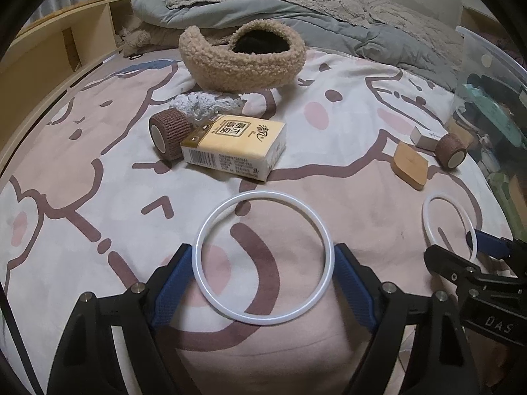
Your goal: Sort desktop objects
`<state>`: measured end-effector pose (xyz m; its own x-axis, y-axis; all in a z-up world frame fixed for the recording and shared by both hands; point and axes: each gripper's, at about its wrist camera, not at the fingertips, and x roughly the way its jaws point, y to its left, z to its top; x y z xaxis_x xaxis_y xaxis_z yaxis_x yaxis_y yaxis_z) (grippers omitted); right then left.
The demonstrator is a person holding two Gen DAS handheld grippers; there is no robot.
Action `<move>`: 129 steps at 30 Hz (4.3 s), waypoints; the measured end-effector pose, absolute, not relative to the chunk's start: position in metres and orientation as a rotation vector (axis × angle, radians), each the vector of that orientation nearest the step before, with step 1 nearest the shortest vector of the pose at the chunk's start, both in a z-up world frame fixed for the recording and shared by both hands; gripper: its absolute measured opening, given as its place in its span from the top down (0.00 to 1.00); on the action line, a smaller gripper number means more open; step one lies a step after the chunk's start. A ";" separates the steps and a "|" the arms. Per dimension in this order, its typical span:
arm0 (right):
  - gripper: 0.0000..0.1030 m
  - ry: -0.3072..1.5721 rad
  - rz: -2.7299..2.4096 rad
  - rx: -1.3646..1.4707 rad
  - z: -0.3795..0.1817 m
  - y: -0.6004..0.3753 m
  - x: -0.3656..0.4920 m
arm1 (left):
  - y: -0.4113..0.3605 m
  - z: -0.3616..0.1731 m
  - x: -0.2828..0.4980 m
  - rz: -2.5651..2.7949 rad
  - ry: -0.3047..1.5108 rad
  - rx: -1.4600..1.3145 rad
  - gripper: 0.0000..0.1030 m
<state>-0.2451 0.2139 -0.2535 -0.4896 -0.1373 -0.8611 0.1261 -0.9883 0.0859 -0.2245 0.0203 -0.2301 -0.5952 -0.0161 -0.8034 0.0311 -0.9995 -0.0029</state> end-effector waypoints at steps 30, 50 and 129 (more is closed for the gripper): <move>0.20 0.015 -2.576 1.508 -0.252 0.205 -0.235 | 0.027 -0.210 -0.212 -2.793 0.056 1.402 0.18; 0.19 -0.051 -2.610 1.402 -0.233 0.204 -0.234 | 0.024 -0.204 -0.212 -2.787 0.080 1.398 0.18; 0.19 -0.345 -2.964 1.558 -0.057 0.481 -0.365 | 0.154 -0.042 -0.162 -3.300 0.049 1.111 0.18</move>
<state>-0.3646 0.4808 -0.0572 -0.5518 0.1024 -0.8277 -0.2899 -0.9541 0.0752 -0.1620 0.1539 -0.0424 -0.7446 0.3256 -0.5827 -0.3081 -0.9421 -0.1326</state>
